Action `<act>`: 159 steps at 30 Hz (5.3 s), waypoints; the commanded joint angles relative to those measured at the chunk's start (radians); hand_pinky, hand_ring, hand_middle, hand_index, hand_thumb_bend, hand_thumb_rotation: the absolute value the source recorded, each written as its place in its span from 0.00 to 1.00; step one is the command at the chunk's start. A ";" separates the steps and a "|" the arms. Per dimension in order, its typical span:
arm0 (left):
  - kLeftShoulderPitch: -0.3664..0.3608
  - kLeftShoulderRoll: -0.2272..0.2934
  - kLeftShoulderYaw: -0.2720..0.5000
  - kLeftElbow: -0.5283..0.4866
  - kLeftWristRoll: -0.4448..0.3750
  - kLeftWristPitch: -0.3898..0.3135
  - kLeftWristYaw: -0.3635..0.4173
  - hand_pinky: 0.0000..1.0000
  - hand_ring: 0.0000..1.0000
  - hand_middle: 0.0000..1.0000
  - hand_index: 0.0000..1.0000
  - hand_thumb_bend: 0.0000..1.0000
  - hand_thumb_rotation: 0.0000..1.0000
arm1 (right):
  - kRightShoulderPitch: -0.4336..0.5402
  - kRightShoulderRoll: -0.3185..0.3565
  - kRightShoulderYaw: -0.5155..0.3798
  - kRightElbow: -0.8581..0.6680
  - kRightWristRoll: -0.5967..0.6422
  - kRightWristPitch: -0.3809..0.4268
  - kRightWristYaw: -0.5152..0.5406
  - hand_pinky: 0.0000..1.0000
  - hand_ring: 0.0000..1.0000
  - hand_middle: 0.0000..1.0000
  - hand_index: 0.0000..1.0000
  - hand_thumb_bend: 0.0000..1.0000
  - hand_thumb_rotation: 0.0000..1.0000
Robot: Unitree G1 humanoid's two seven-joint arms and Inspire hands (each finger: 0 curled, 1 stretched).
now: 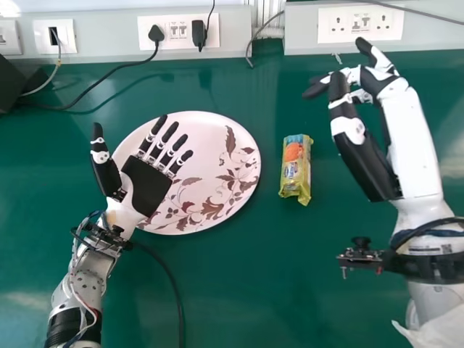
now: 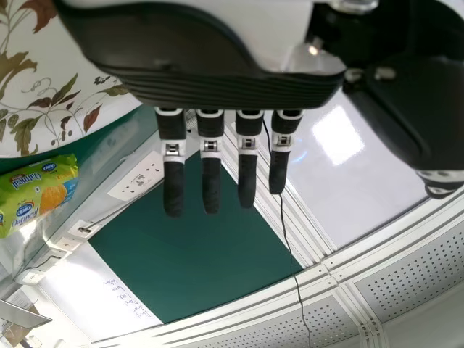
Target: Pick up biscuit and place it in the plate
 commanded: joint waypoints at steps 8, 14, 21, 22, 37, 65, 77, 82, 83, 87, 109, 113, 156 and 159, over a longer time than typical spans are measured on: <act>-0.006 0.006 0.008 0.007 0.001 0.000 -0.006 0.64 0.77 0.84 0.89 1.00 0.62 | -0.038 -0.056 -0.026 -0.017 -0.026 0.010 0.043 0.49 0.59 0.63 0.50 0.52 0.08; -0.005 0.006 0.009 0.008 0.003 -0.007 -0.007 0.61 0.78 0.86 0.90 1.00 0.60 | -0.057 -0.085 -0.026 -0.026 -0.058 0.040 0.086 0.49 0.59 0.62 0.50 0.52 0.09; -0.006 0.006 0.008 0.008 0.003 -0.005 -0.007 0.60 0.79 0.87 0.91 1.00 0.62 | -0.077 -0.110 -0.025 -0.019 -0.113 0.053 0.109 0.49 0.59 0.63 0.50 0.52 0.08; -0.006 0.006 0.008 0.007 0.003 -0.005 -0.007 0.60 0.79 0.87 0.91 1.00 0.63 | -0.079 -0.112 -0.025 -0.020 -0.114 0.056 0.114 0.49 0.59 0.62 0.50 0.52 0.08; 0.013 -0.008 -0.004 -0.017 0.034 -0.088 -0.017 0.60 0.79 0.88 0.92 1.00 0.66 | -0.078 -0.111 -0.013 -0.021 -0.181 0.084 0.134 0.57 0.76 0.86 0.82 0.84 0.40; 0.010 -0.011 0.000 -0.010 0.032 -0.090 -0.022 0.67 0.83 0.91 0.96 1.00 0.57 | -0.116 -0.115 0.015 0.013 -0.288 0.131 0.180 0.63 0.84 0.94 0.88 0.93 0.51; 0.002 -0.004 0.001 0.009 0.032 -0.091 -0.041 0.74 0.84 0.91 0.98 1.00 0.60 | -0.122 -0.123 0.030 0.045 -0.413 0.120 0.176 0.67 0.87 0.97 0.90 0.97 0.52; -0.003 0.000 0.002 0.019 0.029 -0.086 -0.051 0.76 0.84 0.92 0.97 1.00 0.60 | -0.125 -0.127 0.030 0.064 -0.441 0.115 0.175 0.69 0.89 0.97 0.90 0.99 0.52; -0.003 0.000 0.002 0.019 0.030 -0.087 -0.049 0.76 0.84 0.92 0.97 1.00 0.60 | -0.125 -0.127 0.032 0.067 -0.451 0.117 0.175 0.69 0.89 0.97 0.90 0.99 0.52; -0.005 0.000 0.001 0.022 0.032 -0.089 -0.052 0.79 0.86 0.93 0.98 1.00 0.61 | -0.129 -0.126 0.043 0.072 -0.497 0.126 0.192 0.69 0.90 0.99 0.91 0.99 0.52; -0.009 -0.001 0.002 0.021 0.028 -0.088 -0.053 0.76 0.85 0.93 0.96 1.00 0.59 | -0.179 -0.126 0.059 0.139 -0.631 0.147 0.290 0.71 0.91 0.99 0.91 1.00 0.50; -0.008 -0.001 0.002 0.017 0.026 -0.083 -0.052 0.77 0.85 0.93 0.96 1.00 0.58 | -0.188 -0.120 0.067 0.149 -0.657 0.159 0.302 0.71 0.91 0.99 0.91 1.00 0.50; -0.019 0.001 -0.006 0.035 0.053 -0.099 -0.051 0.73 0.83 0.92 0.95 1.00 0.58 | -0.196 0.114 0.192 0.240 -1.035 0.312 0.328 0.70 0.90 0.99 0.91 1.00 0.53; -0.020 0.000 -0.005 0.037 0.054 -0.095 -0.052 0.73 0.83 0.92 0.95 1.00 0.58 | -0.196 0.124 0.197 0.250 -1.045 0.318 0.319 0.70 0.91 0.99 0.91 1.00 0.53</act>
